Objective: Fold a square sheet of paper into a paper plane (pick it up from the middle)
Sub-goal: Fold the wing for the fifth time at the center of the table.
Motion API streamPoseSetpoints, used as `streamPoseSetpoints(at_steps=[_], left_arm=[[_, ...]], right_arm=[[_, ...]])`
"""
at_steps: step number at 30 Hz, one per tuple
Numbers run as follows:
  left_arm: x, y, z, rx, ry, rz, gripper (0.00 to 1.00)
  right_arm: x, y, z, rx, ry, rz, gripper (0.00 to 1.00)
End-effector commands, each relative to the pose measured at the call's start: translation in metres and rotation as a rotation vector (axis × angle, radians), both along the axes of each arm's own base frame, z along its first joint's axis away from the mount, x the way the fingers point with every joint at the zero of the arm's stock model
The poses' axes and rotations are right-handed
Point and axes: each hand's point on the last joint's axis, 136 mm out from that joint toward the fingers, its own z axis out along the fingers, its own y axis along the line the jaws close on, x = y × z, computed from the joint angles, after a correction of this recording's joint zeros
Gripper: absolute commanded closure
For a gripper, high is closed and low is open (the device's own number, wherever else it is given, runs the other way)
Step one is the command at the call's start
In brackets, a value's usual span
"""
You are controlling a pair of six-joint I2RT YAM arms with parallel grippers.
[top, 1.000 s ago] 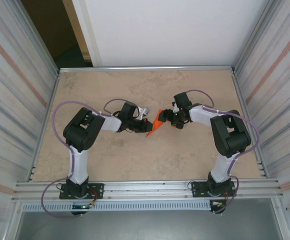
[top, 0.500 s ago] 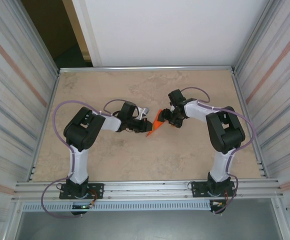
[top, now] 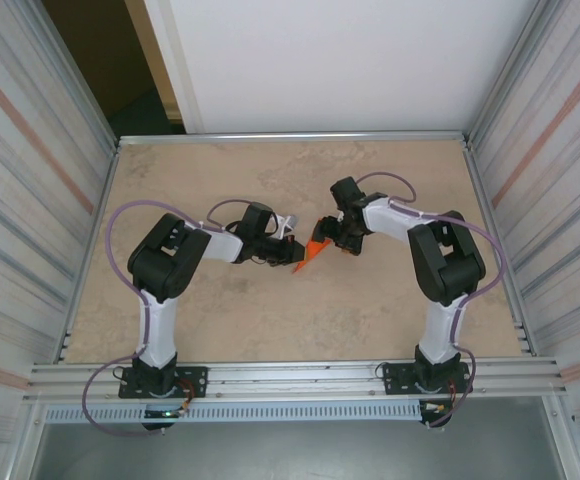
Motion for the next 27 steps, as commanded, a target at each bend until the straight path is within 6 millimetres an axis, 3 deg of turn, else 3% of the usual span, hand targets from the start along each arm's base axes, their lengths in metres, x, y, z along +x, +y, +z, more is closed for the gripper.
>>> streamPoseSetpoints(at_steps=[1, 7, 13, 19, 27], left_arm=[[-0.028, 0.03, -0.079, 0.214, 0.17, 0.062, 0.95], [-0.028, 0.032, -0.079, 0.174, 0.205, 0.08, 0.94], [-0.027, 0.03, -0.078, 0.147, 0.236, 0.092, 0.95], [-0.026, 0.03, -0.077, 0.138, 0.26, 0.103, 0.95], [-0.027, 0.029, -0.078, 0.135, 0.285, 0.11, 0.95]], right_arm=[[-0.002, 0.006, -0.01, 0.084, -0.035, 0.031, 0.21], [0.002, 0.004, 0.051, 0.302, -0.253, 0.077, 0.22], [-0.015, 0.029, 0.076, 0.5, -0.316, 0.19, 0.34], [-0.01, 0.041, 0.065, 0.537, -0.279, 0.195, 0.57], [0.001, 0.05, 0.043, 0.549, -0.229, 0.191, 0.62]])
